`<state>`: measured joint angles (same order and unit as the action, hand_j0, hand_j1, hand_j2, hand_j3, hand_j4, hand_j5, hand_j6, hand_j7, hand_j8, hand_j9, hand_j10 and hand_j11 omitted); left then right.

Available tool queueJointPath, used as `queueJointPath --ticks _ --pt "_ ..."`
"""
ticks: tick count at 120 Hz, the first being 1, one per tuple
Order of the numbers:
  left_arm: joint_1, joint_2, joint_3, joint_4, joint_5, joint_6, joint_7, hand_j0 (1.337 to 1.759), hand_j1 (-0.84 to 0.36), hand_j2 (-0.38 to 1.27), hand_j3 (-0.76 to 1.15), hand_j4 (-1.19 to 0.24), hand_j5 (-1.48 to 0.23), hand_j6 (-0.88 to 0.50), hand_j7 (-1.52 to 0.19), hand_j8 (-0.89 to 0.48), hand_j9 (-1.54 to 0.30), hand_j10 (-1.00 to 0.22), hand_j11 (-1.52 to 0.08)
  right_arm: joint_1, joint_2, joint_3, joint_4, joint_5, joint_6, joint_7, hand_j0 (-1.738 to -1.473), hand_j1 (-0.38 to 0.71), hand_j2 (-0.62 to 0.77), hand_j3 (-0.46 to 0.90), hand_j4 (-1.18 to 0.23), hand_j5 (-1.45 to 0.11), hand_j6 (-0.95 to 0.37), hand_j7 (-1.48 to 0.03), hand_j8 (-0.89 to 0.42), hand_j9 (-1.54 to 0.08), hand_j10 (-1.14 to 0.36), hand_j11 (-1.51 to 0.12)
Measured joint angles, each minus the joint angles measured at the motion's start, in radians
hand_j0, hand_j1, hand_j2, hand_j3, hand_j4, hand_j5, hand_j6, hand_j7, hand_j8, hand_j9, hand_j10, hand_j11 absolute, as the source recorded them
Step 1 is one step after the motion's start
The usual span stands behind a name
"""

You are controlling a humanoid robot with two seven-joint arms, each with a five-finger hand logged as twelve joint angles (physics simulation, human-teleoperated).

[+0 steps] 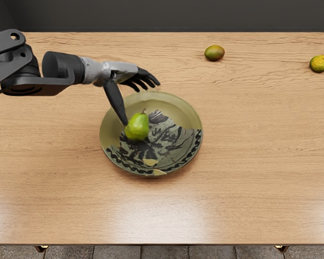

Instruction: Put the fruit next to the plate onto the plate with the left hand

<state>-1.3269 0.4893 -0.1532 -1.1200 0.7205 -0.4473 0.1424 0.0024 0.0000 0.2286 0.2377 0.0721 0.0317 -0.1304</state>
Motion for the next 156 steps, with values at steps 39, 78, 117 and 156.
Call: queueJointPath --ticks 39,78,117,156 --pt "0.007 0.118 -0.001 -0.034 -0.134 0.002 0.0 1.658 0.31 0.02 0.0 -0.04 -0.06 -0.03 -0.06 -0.03 -0.06 -0.04 -0.06 0.001 0.0 0.0 0.0 0.0 0.0 0.001 -1.658 -0.32 -0.01 0.0 -0.03 -0.03 -0.03 -0.03 -0.03 -0.03 -0.03 -0.03" --pt "0.107 0.374 0.007 -0.183 -0.508 -0.036 0.002 1.658 0.34 0.01 0.0 -0.01 -0.01 -0.01 -0.01 -0.01 -0.01 -0.01 -0.01 0.007 0.0 0.0 0.001 -0.001 -0.001 0.001 -1.658 -0.32 -0.01 0.0 -0.03 -0.04 -0.03 -0.04 -0.03 -0.04 -0.03 -0.04" --pt "0.224 0.562 0.008 -0.212 -0.803 -0.155 0.047 1.658 0.32 0.01 0.0 -0.03 -0.04 -0.03 -0.04 -0.03 -0.04 -0.03 -0.04 0.018 0.0 -0.001 0.002 -0.001 -0.001 0.0 -1.658 -0.32 -0.01 0.0 -0.03 -0.03 -0.03 -0.03 -0.03 -0.03 -0.03 -0.03" --pt "0.25 0.623 0.005 -0.224 -0.997 -0.164 0.168 1.658 0.29 0.01 0.0 -0.04 -0.06 -0.04 -0.06 -0.04 -0.06 -0.04 -0.06 0.023 0.0 -0.001 0.003 -0.001 -0.001 0.0 -1.658 -0.32 -0.01 0.0 -0.03 -0.03 -0.03 -0.03 -0.03 -0.03 -0.03 -0.03"
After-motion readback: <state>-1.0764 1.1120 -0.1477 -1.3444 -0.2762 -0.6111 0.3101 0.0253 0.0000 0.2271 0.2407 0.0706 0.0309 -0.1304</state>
